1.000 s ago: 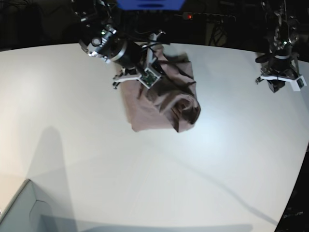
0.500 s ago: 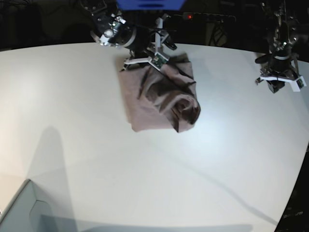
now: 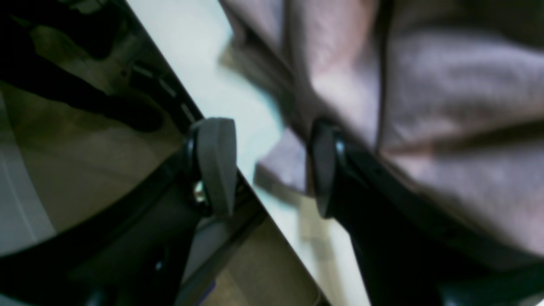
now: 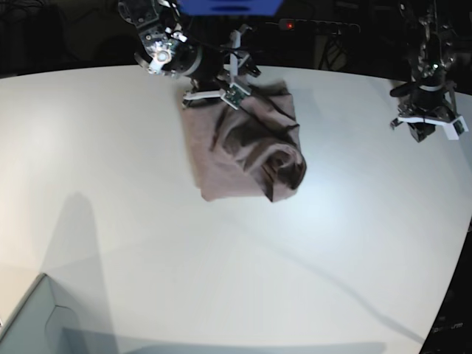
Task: Layout the t-shirt on the table in an organized manner, then fold the t-shirt properly
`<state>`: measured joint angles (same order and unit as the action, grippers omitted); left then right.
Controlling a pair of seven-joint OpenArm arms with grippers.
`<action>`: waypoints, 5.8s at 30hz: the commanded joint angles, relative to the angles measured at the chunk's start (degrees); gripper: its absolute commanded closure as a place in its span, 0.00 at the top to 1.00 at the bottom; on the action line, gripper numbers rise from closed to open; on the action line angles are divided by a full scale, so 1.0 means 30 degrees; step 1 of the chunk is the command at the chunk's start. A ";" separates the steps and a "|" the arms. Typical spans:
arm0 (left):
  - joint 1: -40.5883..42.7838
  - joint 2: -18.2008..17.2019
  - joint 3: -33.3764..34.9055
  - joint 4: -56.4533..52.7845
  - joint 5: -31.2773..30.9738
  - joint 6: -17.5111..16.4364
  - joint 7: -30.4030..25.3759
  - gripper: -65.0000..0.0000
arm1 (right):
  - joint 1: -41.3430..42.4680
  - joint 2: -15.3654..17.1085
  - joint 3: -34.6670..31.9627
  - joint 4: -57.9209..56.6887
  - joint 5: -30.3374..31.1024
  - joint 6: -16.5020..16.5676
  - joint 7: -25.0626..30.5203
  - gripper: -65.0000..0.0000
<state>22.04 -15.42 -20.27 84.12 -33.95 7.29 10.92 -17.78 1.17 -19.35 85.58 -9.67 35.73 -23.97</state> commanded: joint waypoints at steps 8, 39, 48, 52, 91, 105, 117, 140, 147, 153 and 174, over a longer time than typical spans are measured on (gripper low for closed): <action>-0.0066 -0.0237 -0.0144 0.0284 0.0051 -0.0100 -0.0430 0.23 | 0.0579 -0.0170 0.0488 -0.1201 0.0279 -0.0172 0.0384 0.25; 0.0257 -0.0208 -0.0144 0.0284 0.0051 -0.0100 -0.0401 0.23 | 0.2396 -0.1430 -0.1006 0.3195 0.0337 -0.0143 0.0267 0.00; 0.0403 -0.0179 -0.0144 0.0313 0.0051 -0.0100 -0.0430 0.23 | 0.4213 -0.2426 -0.0889 -0.0146 0.0337 -0.0143 0.0384 0.00; 0.0403 -0.0179 -0.0144 0.0313 0.0051 -0.0100 -0.0430 0.23 | 0.5385 -0.2426 -0.0831 -0.2432 0.0337 -0.0143 0.0384 0.00; -0.0095 -0.0149 -0.0026 0.0284 0.0051 -0.0100 -0.0430 0.23 | -0.2117 0.1090 0.0840 0.5891 0.0308 -0.0143 0.0208 0.43; -0.0066 -0.0149 -0.0085 0.0284 0.0051 -0.0100 -0.0430 0.23 | -0.1853 0.0680 -0.0684 0.2726 0.0308 -0.0143 0.0208 0.43; 0.0110 -0.0149 -0.0114 0.0284 0.0051 -0.0100 -0.0430 0.23 | 0.0081 -0.0111 -0.0684 -0.0351 0.0308 -0.0143 0.0179 0.43; -0.0036 -0.0149 -0.0144 0.0284 0.0051 -0.0100 -0.0430 0.23 | 0.1018 0.0006 -0.0684 -0.2109 0.0279 -0.0172 0.0355 0.00; 0.0081 -0.0149 -0.0144 0.0313 0.0051 -0.0100 -0.0460 0.23 | 0.0081 -0.0111 0.0869 0.1935 0.0279 -0.0172 0.0355 0.00; 0.0110 -0.0149 -0.0144 0.0313 0.0051 -0.0100 -0.0460 0.23 | 0.0491 -0.0141 0.1016 0.4367 0.0337 -0.0172 0.0355 0.00; 0.0110 -0.0179 -0.0144 0.0313 0.0051 -0.0100 -0.0401 0.23 | 0.4066 -0.1020 0.0195 0.1055 0.0337 -0.0143 0.0355 0.00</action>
<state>22.35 -15.20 -20.27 84.12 -33.95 7.27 10.96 -6.42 -1.54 -18.79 87.57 -9.21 35.55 -24.23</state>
